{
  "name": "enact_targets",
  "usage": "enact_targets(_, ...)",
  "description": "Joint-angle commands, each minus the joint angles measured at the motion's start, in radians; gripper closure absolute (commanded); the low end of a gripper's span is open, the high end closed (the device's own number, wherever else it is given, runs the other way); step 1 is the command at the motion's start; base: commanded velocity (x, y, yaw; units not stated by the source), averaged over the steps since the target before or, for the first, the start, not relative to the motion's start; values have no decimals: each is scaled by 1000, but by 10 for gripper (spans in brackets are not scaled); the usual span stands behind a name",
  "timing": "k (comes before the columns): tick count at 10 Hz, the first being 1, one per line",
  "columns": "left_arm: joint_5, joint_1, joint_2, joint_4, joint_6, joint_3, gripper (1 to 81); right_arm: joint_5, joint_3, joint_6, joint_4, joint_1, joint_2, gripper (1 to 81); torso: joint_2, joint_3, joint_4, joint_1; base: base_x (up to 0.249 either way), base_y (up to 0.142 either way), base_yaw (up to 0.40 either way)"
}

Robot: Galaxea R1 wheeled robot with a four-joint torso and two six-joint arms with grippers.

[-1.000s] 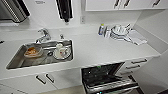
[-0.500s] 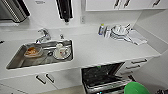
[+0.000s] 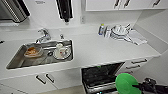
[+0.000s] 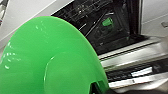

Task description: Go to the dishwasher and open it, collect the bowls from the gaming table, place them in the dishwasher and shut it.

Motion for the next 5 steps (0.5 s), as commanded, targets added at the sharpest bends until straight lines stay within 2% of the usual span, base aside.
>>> enact_targets(1,85,56,20,29,4,-1,10,-58,-66,27,10,102,61,811,0,0,0,0,0,0,0)
enact_targets(2,88,61,26,32,4,-1,10,-62,-83,27,11,117,94,811,0,0,0,0,0,0,0)
enact_targets(3,90,63,29,52,2,-1,10,-76,-103,27,20,135,123,811,0,0,0,0,0,0,0)
enact_targets(5,90,75,31,54,2,-1,10,-85,-124,27,34,180,151,811,0,0,0,0,0,0,0)
